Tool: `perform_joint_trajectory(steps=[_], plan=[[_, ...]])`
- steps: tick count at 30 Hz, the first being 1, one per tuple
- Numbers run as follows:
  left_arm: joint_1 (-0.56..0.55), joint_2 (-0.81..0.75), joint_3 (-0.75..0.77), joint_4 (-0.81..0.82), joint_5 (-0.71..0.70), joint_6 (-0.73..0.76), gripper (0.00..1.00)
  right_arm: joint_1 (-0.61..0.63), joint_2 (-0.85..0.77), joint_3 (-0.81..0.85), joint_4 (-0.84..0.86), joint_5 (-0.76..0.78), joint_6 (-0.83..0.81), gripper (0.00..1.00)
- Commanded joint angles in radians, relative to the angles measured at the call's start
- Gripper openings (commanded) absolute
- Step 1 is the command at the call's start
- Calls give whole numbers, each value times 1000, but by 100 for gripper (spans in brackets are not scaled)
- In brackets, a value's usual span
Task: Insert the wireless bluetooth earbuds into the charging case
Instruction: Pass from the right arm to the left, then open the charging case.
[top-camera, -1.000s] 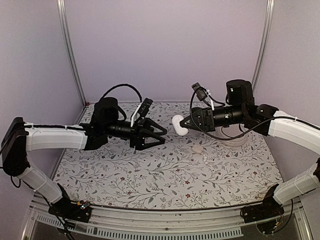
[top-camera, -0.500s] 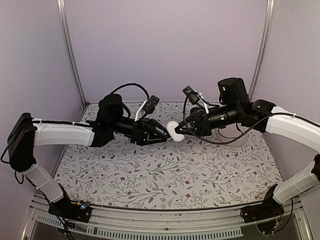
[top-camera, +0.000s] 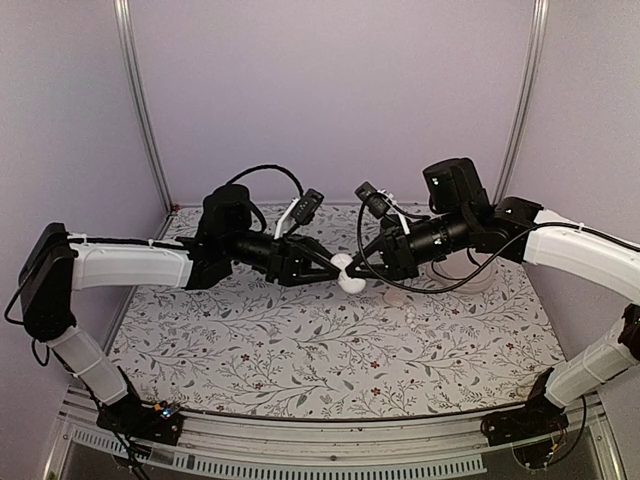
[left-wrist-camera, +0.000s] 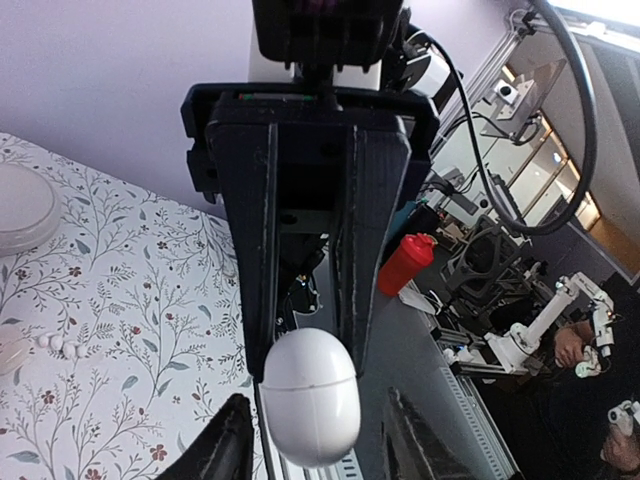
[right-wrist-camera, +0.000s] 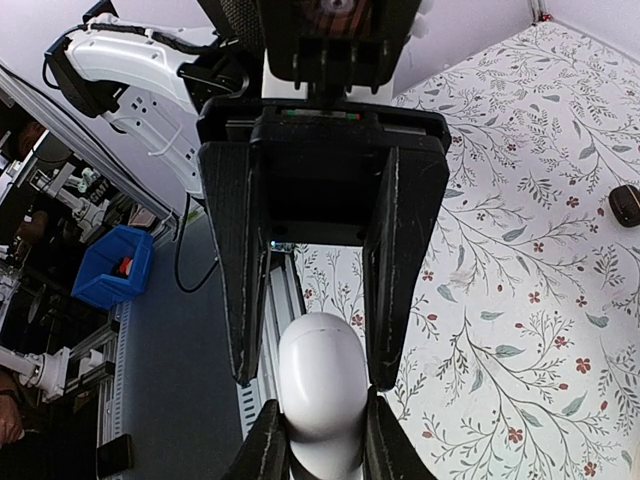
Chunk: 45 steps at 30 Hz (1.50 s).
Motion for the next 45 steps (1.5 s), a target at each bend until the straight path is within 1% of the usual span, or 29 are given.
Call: perform_joint_trajectory(steps=[1, 6, 9, 12, 13, 14, 16, 17, 18, 19, 22, 24, 27, 30, 32, 35, 38, 41, 43, 45], plan=[[8, 14, 35, -27, 8, 19, 43, 11, 19, 54, -28, 7, -25, 3], [7, 26, 44, -55, 6, 36, 38, 13, 26, 65, -40, 15, -30, 3], [7, 28, 45, -55, 9, 37, 30, 13, 28, 67, -46, 17, -33, 3], [7, 31, 46, -57, 12, 41, 12, 15, 35, 70, -59, 18, -37, 3], [7, 32, 46, -58, 12, 42, 3, 16, 37, 72, -62, 21, -37, 3], [7, 32, 43, -58, 12, 44, 0, 16, 35, 72, -64, 28, -38, 3], [7, 26, 35, -51, 11, 52, 0, 15, 23, 67, -57, 53, -34, 5], [7, 19, 25, -37, 9, 55, 0, 14, 15, 61, -49, 69, -29, 11], [7, 9, 12, -17, 7, 56, 0, 13, 6, 54, -43, 91, -25, 19], [7, -2, -2, 10, 3, 52, 0, 11, -5, 43, -35, 115, -14, 26], [7, -35, -56, 122, 5, 27, 0, -14, -38, -2, -1, 141, 19, 36], [8, -53, -86, 199, 11, 4, 0, -44, -67, -47, 30, 141, 55, 39], [7, -65, -108, 250, 21, -10, 0, -67, -104, -97, 62, 141, 89, 42], [8, -69, -115, 271, 26, -19, 0, -69, -111, -106, 67, 136, 101, 44], [9, -70, -139, 364, 20, -58, 0, -69, -114, -109, 69, 140, 107, 45], [12, -78, -163, 399, -20, -49, 0, -69, -132, -108, 73, 150, 110, 48], [11, -100, -219, 475, -86, -20, 0, -69, -179, -122, 102, 150, 122, 55], [12, -116, -240, 489, -146, 33, 0, -31, -243, -150, 160, 158, 129, 68], [12, -122, -254, 529, -170, 44, 0, 2, -260, -159, 190, 170, 116, 72], [12, -125, -251, 535, -200, 55, 0, 31, -257, -167, 228, 161, 113, 75]])
